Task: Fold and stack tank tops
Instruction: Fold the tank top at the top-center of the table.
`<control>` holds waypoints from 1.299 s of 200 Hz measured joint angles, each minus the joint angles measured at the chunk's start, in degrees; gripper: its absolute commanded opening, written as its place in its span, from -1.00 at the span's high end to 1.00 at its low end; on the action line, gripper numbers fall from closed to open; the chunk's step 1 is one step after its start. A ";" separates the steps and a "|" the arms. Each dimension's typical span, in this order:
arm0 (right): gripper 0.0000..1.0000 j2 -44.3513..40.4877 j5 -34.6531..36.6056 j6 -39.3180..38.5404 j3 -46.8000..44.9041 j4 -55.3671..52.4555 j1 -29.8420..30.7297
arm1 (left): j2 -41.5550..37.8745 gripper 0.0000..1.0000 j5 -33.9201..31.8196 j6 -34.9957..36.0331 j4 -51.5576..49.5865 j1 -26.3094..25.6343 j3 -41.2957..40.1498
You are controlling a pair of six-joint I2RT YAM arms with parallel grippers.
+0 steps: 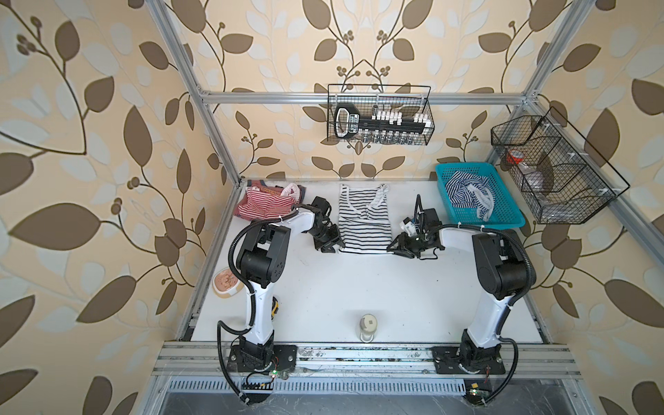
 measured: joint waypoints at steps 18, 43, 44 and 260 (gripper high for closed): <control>0.37 0.13 -0.48 0.55 -0.61 0.92 0.02 | 0.00 0.12 0.46 -0.44 0.59 0.00 -0.37; 0.32 0.13 -0.79 0.96 -0.98 1.53 0.04 | 0.00 0.11 1.14 -0.98 0.94 0.02 -0.66; 0.32 0.13 -0.81 0.92 -0.98 1.55 0.04 | 0.00 0.11 1.14 -1.01 0.96 0.02 -0.66; 0.99 -0.52 0.70 1.49 -2.82 1.60 -1.20 | -1.97 1.00 1.55 -5.55 4.26 -1.86 -4.37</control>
